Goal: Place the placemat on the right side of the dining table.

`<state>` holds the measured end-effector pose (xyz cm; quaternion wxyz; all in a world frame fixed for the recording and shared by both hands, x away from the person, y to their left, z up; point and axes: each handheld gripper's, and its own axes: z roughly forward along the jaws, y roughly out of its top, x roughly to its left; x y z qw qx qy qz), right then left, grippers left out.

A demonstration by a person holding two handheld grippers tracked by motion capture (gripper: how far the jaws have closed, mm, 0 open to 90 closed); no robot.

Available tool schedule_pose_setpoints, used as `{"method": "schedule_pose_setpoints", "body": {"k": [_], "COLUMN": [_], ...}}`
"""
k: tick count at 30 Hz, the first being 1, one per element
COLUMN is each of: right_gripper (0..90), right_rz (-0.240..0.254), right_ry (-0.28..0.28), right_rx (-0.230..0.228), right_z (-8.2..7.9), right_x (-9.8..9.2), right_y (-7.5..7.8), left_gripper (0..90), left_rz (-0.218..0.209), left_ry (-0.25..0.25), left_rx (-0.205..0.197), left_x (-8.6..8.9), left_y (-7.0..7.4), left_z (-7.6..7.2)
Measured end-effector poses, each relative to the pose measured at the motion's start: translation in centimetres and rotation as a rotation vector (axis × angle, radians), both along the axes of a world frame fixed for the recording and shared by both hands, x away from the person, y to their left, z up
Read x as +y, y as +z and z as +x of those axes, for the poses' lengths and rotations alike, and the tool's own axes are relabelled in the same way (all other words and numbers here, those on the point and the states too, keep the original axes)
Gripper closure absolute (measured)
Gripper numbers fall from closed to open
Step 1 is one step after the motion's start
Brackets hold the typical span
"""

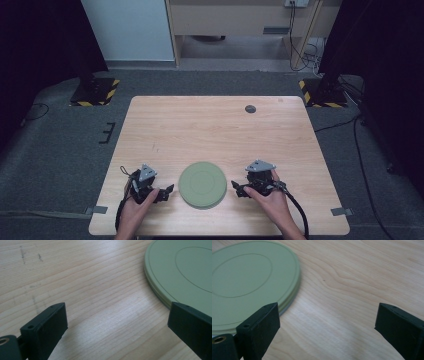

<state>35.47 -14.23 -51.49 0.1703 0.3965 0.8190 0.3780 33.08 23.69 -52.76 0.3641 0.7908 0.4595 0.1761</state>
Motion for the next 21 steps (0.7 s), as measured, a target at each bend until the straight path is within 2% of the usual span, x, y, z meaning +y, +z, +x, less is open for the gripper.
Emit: {"method": "schedule_pose_setpoints", "body": {"k": [2, 5, 8, 10, 15, 18, 21], "right_gripper": [6.2, 6.8, 7.5, 7.5, 8.2, 9.0, 9.6], "right_rz": [0.005, -0.014, -0.025, 0.0, -0.001, -0.002, -0.036], "right_ry": [0.023, 0.054, 0.065, 0.064, 0.086, 0.081, 0.092], "right_rx": [0.004, 0.0, -0.009, 0.013, 0.02, 0.027, 0.026], "right_z": [-0.5, -1.1, -1.2, -1.2, -1.5, -1.6, -1.6], "right_x": [0.4, 0.8, 1.0, 1.1, 2.0, 2.4, 2.9], "right_y": [0.1, -0.1, -0.2, -0.3, -0.6, -0.8, -1.1], "left_gripper": [2.2, 2.2, 2.2, 2.2, 2.3, 2.4, 2.5], "left_rz": [-0.018, -0.032, -0.048, -0.061, -0.042, -0.028, -0.01], "left_ry": [0.001, -0.012, -0.02, -0.035, -0.077, -0.084, -0.09], "left_rx": [0.001, -0.013, -0.006, 0.004, 0.025, 0.025, 0.025], "left_x": [0.0, -0.2, -0.5, -0.8, -1.7, -1.9, -2.2], "left_y": [0.1, 0.6, 0.7, 0.6, 0.2, 0.1, 0.0], "left_z": [-0.4, -0.8, -1.0, -1.0, -0.5, -0.7, -0.6]}}
